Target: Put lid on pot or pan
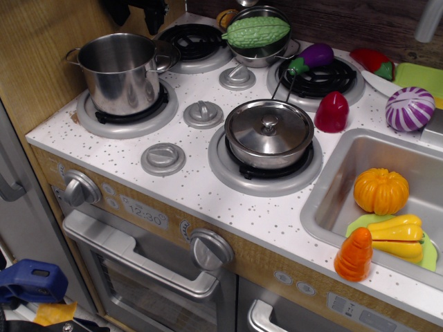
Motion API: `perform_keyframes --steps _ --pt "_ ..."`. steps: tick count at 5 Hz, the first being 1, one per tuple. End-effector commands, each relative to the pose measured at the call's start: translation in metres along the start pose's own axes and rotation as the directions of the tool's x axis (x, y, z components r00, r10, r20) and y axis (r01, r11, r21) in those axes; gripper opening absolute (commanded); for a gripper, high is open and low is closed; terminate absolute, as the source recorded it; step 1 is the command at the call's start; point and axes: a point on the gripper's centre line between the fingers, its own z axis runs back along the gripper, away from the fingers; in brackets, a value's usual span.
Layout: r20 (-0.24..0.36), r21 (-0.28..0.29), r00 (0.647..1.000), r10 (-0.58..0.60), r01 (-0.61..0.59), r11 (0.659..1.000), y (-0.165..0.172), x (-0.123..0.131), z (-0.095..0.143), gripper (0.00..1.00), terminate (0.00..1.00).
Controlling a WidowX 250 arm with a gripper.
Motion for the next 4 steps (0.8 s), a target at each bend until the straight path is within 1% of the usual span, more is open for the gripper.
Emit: perform_keyframes --steps 1,3,4 --pt "0.000 0.000 1.000 0.000 0.000 1.000 0.000 0.000 0.000 1.00 0.00" --pt "0.025 -0.004 1.000 -0.016 0.016 1.000 0.001 0.009 -0.007 1.00 0.00" --pt "0.029 -0.022 0.999 -0.014 0.015 1.000 0.003 0.012 -0.010 1.00 0.00"
